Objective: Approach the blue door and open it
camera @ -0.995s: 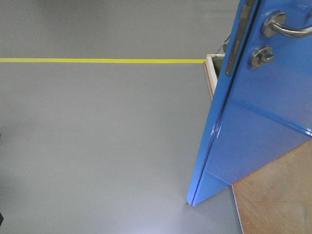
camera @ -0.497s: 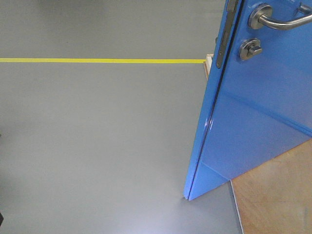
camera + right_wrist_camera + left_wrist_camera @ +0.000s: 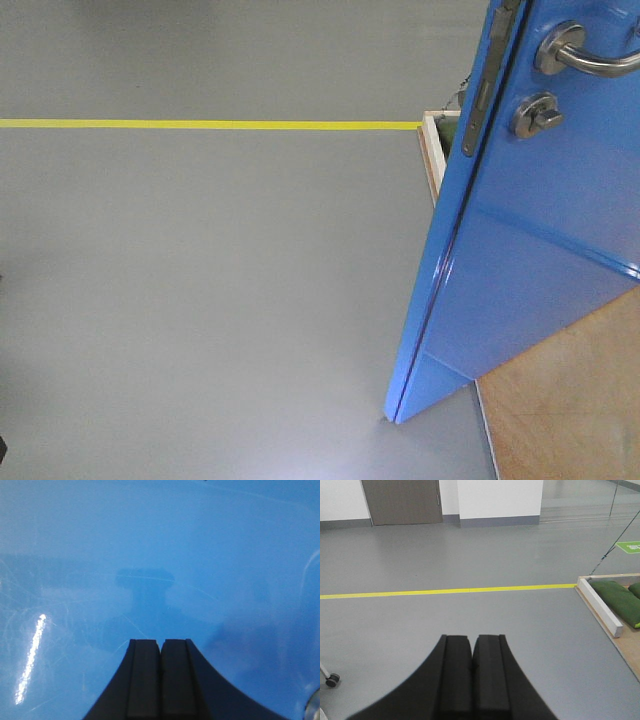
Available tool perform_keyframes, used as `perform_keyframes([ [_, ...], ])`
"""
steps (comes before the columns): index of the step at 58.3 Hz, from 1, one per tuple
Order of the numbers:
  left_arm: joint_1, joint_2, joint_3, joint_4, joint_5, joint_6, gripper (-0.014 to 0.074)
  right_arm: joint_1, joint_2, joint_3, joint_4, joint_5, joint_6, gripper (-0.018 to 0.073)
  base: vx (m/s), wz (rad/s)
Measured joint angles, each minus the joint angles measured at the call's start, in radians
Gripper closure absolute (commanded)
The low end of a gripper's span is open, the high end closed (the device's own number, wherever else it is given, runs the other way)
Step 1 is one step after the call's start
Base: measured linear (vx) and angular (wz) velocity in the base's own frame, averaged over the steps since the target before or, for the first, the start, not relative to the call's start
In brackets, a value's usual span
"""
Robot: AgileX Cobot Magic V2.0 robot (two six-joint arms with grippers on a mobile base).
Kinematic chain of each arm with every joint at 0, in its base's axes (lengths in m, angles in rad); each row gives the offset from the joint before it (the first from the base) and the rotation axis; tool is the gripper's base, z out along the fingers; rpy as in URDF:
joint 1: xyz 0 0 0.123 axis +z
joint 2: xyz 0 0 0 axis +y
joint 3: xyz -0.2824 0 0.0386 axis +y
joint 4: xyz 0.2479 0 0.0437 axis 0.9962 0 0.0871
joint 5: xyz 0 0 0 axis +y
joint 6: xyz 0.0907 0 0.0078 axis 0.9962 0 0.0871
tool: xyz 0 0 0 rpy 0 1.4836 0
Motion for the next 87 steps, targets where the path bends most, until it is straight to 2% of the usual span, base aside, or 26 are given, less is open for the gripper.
perform_keyframes([
  [18, 0.0, 0.0, 0.0, 0.0, 0.0, 0.0, 0.0524, 0.0, 0.0, -0.002, 0.001, 0.0, 0.0, 0.0547, 0.0, 0.0],
  [40, 0.0, 0.0, 0.0, 0.0, 0.0, 0.0, 0.0524, 0.0, 0.0, -0.143, 0.003, 0.001, 0.0, 0.0547, 0.0, 0.0],
  [87, 0.0, 0.0, 0.0, 0.0, 0.0, 0.0, 0.0524, 0.0, 0.015, -0.148, 0.006, 0.004, 0.0, 0.0547, 0.0, 0.0],
])
